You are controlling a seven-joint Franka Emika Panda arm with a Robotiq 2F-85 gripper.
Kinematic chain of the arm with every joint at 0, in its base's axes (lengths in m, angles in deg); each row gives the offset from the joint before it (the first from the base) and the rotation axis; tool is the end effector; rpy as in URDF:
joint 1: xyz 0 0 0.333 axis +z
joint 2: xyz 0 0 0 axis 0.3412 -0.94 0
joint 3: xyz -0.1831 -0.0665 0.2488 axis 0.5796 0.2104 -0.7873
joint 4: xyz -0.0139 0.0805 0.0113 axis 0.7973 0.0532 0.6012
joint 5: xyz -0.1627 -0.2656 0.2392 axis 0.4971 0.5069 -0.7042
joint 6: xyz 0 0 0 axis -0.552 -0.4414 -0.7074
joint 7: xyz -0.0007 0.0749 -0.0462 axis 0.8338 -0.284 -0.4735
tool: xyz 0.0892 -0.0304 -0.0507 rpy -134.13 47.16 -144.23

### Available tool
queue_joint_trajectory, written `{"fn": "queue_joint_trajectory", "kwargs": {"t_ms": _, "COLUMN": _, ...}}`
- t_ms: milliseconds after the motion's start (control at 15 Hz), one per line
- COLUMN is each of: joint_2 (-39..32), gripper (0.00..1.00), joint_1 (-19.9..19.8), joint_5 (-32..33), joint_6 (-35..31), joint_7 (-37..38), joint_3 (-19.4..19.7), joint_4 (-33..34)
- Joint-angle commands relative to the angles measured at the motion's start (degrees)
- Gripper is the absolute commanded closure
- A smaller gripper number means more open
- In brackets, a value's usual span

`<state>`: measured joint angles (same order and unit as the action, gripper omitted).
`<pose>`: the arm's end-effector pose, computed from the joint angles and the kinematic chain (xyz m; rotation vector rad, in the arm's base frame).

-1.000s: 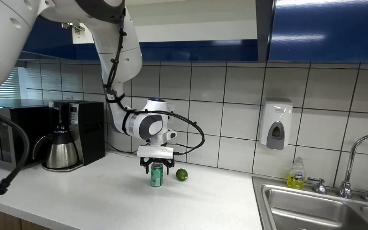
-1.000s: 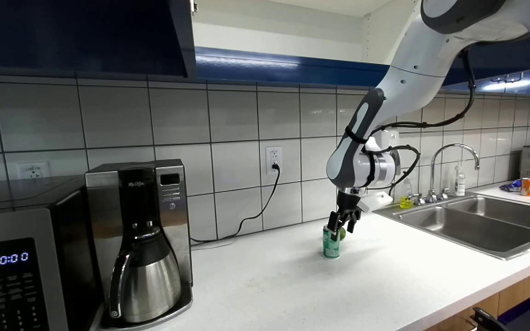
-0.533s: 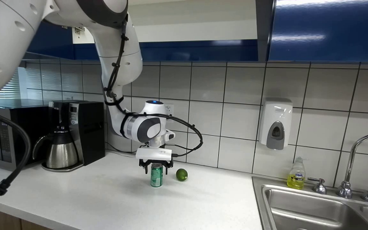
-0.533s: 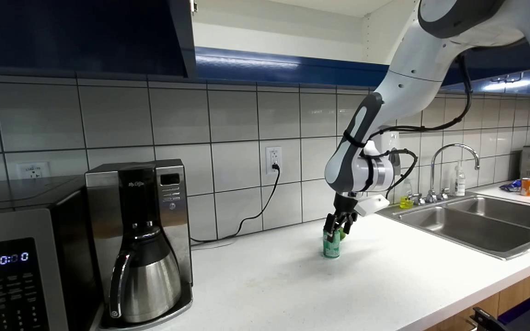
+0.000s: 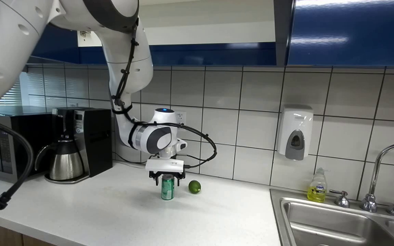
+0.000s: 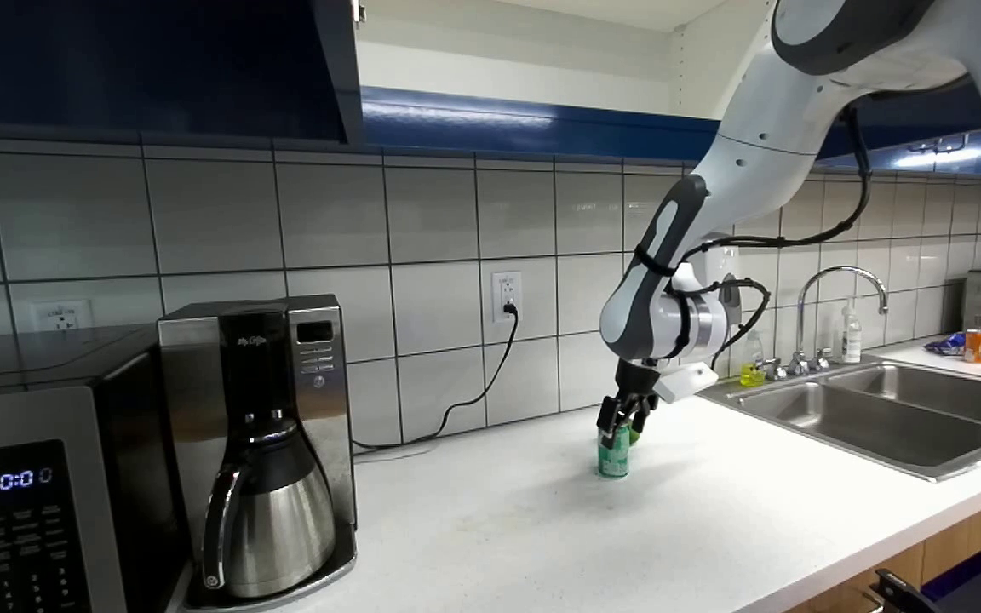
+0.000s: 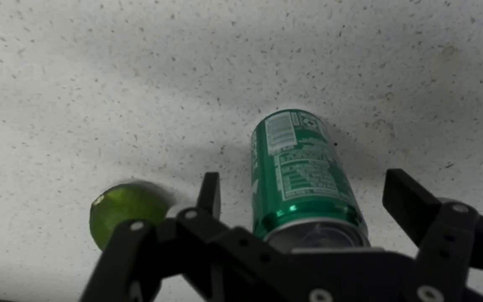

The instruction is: Move the can of sprite to the bottom shelf of the cabinet

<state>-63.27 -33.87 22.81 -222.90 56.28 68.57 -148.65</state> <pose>0.5532 -0.0555 0.1894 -3.0651 -0.5380 -0.4223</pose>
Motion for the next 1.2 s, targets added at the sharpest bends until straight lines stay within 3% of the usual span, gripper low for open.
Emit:
{"fn": "queue_joint_trajectory", "kwargs": {"t_ms": 0, "joint_2": -1.21, "gripper": 0.00, "joint_1": -1.98, "joint_5": 1.57, "joint_6": -1.23, "joint_7": 0.89, "joint_3": -1.72, "joint_4": 1.22}}
{"fn": "queue_joint_trajectory", "kwargs": {"t_ms": 533, "joint_2": -2.85, "gripper": 0.00, "joint_1": -1.79, "joint_5": 2.76, "joint_6": -2.07, "joint_7": 1.58, "joint_3": -1.73, "joint_4": 2.58}}
{"fn": "queue_joint_trajectory", "kwargs": {"t_ms": 600, "joint_2": -3.02, "gripper": 0.25, "joint_1": -1.81, "joint_5": 2.91, "joint_6": -1.95, "joint_7": 1.61, "joint_3": -1.79, "joint_4": 2.76}}
{"fn": "queue_joint_trajectory", "kwargs": {"t_ms": 667, "joint_2": -3.19, "gripper": 0.26, "joint_1": -1.85, "joint_5": 3.05, "joint_6": -2.05, "joint_7": 1.57, "joint_3": -1.89, "joint_4": 2.93}}
{"fn": "queue_joint_trajectory", "kwargs": {"t_ms": 933, "joint_2": -3.52, "gripper": 0.58, "joint_1": -2.12, "joint_5": 3.23, "joint_6": -2.11, "joint_7": 1.57, "joint_3": -2.41, "joint_4": 3.25}}
{"fn": "queue_joint_trajectory", "kwargs": {"t_ms": 1133, "joint_2": -3.55, "gripper": 0.62, "joint_1": -2.10, "joint_5": 3.30, "joint_6": -2.11, "joint_7": 1.76, "joint_3": -2.34, "joint_4": 3.40}}
